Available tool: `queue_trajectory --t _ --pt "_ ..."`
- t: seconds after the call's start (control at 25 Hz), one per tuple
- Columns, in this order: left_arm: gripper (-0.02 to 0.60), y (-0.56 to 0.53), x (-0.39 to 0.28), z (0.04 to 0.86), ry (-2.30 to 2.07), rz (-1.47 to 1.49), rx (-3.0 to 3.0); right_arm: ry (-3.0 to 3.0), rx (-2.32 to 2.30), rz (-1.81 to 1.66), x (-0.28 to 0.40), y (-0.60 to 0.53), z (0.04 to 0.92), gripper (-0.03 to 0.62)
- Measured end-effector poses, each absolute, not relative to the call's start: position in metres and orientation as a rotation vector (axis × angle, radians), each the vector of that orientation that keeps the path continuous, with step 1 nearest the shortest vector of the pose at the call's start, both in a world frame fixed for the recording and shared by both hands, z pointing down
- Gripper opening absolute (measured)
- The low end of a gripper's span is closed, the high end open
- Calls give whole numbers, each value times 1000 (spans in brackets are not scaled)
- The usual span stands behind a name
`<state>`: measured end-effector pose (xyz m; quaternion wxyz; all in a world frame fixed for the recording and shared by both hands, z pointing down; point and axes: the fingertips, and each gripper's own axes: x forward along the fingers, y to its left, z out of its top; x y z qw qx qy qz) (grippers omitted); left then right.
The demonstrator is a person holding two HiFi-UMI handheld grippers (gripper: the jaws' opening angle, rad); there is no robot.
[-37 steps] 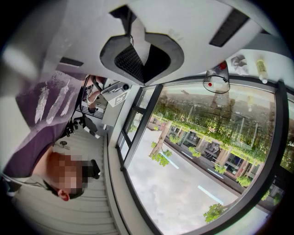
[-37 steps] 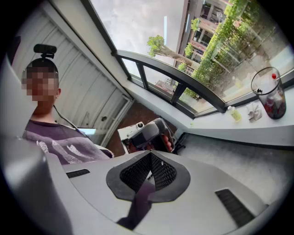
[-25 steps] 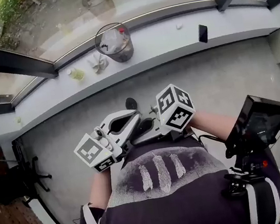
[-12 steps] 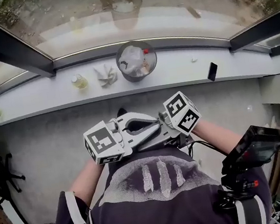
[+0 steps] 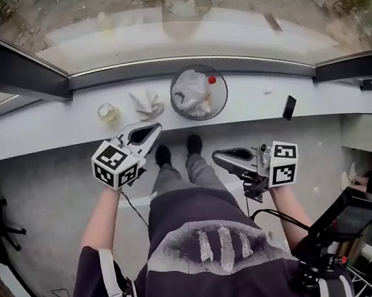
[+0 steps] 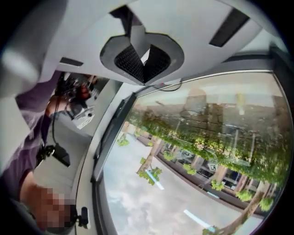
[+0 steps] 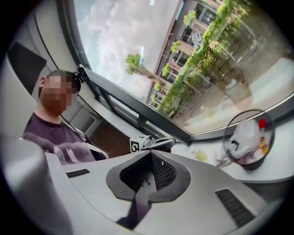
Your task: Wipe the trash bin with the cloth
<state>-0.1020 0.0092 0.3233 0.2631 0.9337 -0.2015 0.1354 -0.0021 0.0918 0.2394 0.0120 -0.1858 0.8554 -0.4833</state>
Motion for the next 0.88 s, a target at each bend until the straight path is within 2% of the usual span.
queue_trajectory --t 0.12,0.16,0.2,0.24,0.32,0.36,0.56,0.68,0.88 --pt "-8 -21 -119 384 -643 612 2517 2815 -830 -1398 32 70 267 -1" --pt "75 -27 -122 404 -634 697 2492 2894 -880 -1354 40 64 280 0" --pt "227 -30 -123 426 -620 785 2460 2988 -924 -1313 48 60 297 0" --pt "313 -32 -124 448 -613 879 2434 3090 -969 -1273 57 56 315 13" --pt "382 -37 -123 488 -604 1069 2418 3260 -1050 -1204 75 42 348 57" --pt "399 -41 -121 507 -584 1156 2415 3319 -1077 -1181 82 32 361 86" --pt "400 -59 -112 603 -419 1487 2377 3561 -1313 -960 110 -21 413 188" --pt "400 -59 -114 656 -413 1586 2322 3620 -1502 -857 139 -46 442 193" --pt "399 -85 -109 718 -469 1625 2331 3474 -1813 -928 184 -64 498 192"
